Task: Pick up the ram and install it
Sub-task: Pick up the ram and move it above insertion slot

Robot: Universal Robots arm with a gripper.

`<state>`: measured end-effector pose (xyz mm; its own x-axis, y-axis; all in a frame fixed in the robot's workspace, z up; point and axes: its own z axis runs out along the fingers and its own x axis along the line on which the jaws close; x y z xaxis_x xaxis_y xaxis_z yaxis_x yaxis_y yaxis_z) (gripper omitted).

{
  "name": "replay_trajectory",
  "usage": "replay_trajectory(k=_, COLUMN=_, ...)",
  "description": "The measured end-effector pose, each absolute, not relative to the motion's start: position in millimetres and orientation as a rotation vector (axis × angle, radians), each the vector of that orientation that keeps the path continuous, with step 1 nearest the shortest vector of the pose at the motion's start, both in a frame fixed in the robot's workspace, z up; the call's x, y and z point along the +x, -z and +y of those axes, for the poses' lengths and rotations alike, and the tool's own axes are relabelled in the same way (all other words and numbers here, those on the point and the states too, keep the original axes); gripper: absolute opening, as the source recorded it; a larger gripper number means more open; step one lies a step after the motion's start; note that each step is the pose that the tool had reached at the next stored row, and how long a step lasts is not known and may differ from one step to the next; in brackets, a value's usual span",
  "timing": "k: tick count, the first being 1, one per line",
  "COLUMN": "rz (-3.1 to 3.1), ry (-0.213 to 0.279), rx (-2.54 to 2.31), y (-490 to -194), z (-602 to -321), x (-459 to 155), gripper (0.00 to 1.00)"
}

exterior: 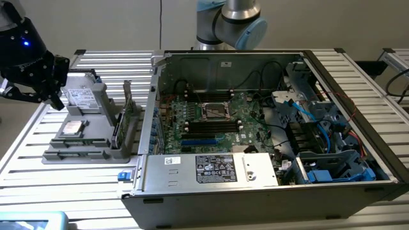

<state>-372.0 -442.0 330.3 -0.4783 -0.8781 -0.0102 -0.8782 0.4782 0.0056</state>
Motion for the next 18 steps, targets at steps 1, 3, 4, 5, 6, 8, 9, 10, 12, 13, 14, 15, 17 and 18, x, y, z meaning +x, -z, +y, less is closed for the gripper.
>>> replay_trajectory(k=1, rz=2.681, ry=-0.016, rx=-1.626, y=-330.2, z=-442.0, x=-372.0, gripper=0.11)
replay_trajectory(k=3, rz=2.652, ry=-0.016, rx=-1.674, y=-330.1, z=-442.0, x=-372.0, gripper=0.11)
replay_trajectory(k=4, rz=2.635, ry=-0.016, rx=-1.700, y=-330.0, z=-442.0, x=-372.0, gripper=0.11)
replay_trajectory(k=5, rz=2.620, ry=-0.016, rx=-1.723, y=-330.0, z=-442.0, x=-372.0, gripper=0.11)
replay_trajectory(k=6, rz=2.605, ry=-0.016, rx=-1.747, y=-330.0, z=-442.0, x=-372.0, gripper=0.11)
replay_trajectory(k=8, rz=2.573, ry=-0.016, rx=-1.794, y=-329.9, z=-442.0, x=-372.0, gripper=0.11)
replay_trajectory(k=9, rz=2.557, ry=-0.016, rx=-1.817, y=-329.8, z=-442.0, x=-372.0, gripper=0.11)
replay_trajectory(k=10, rz=2.540, ry=-0.016, rx=-1.840, y=-329.8, z=-442.0, x=-372.0, gripper=0.11)
replay_trajectory(k=12, rz=2.506, ry=-0.017, rx=-1.887, y=-329.8, z=-442.0, x=-372.0, gripper=0.11)
replay_trajectory(k=13, rz=2.489, ry=-0.017, rx=-1.909, y=-329.7, z=-442.0, x=-372.0, gripper=0.11)
replay_trajectory(k=14, rz=2.472, ry=-0.017, rx=-1.932, y=-329.7, z=-442.0, x=-372.0, gripper=0.11)
replay_trajectory(k=15, rz=2.454, ry=-0.017, rx=-1.954, y=-329.6, z=-442.0, x=-372.0, gripper=0.11)
replay_trajectory(k=17, rz=2.418, ry=-0.017, rx=-1.999, y=-329.6, z=-442.0, x=-372.0, gripper=0.11)
replay_trajectory(k=18, rz=2.399, ry=-0.017, rx=-2.021, y=-329.5, z=-442.0, x=-372.0, gripper=0.11)
